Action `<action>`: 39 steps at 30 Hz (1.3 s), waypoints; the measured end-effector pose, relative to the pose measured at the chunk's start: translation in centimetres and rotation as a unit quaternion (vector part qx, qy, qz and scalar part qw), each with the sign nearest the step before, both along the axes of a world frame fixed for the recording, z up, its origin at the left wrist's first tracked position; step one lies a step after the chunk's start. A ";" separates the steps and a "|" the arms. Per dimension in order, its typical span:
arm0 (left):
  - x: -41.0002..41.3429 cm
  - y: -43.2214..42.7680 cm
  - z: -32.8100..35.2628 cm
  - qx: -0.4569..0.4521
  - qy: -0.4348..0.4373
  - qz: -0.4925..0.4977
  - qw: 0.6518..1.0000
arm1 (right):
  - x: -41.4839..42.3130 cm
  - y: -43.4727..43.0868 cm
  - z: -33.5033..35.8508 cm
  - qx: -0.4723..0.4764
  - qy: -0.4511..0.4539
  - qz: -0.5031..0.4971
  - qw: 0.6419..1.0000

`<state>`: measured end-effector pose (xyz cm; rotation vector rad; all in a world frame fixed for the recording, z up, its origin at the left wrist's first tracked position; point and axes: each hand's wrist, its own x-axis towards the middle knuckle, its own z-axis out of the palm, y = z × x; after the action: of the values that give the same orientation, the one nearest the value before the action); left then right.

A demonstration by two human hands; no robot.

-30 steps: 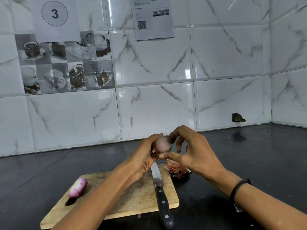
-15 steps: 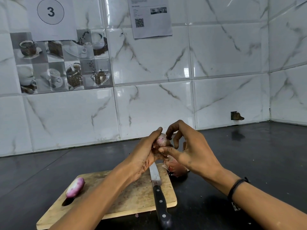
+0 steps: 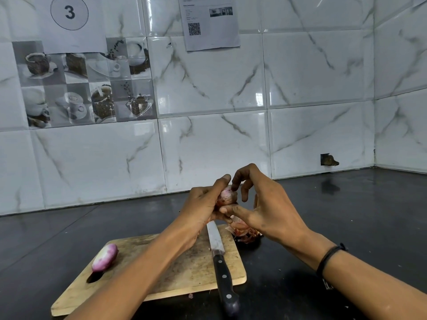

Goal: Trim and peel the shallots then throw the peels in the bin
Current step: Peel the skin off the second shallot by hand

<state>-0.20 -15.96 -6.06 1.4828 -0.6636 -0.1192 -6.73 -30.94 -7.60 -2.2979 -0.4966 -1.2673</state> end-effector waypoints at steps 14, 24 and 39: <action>-0.2 0.0 0.3 -0.023 0.021 -0.014 0.999 | 0.1 0.0 -0.2 0.037 0.000 -0.018 0.999; 0.0 -0.2 0.3 -0.048 0.064 -0.051 0.995 | -0.2 0.3 -0.3 0.026 -0.026 -0.016 0.999; -0.8 0.1 0.6 -0.019 -0.018 0.055 0.998 | 0.0 0.2 -0.4 -0.009 -0.035 -0.018 0.999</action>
<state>-1.01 -15.82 -5.42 1.4852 -0.6084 0.0047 -6.73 -30.72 -7.99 -2.2937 -0.4929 -1.3694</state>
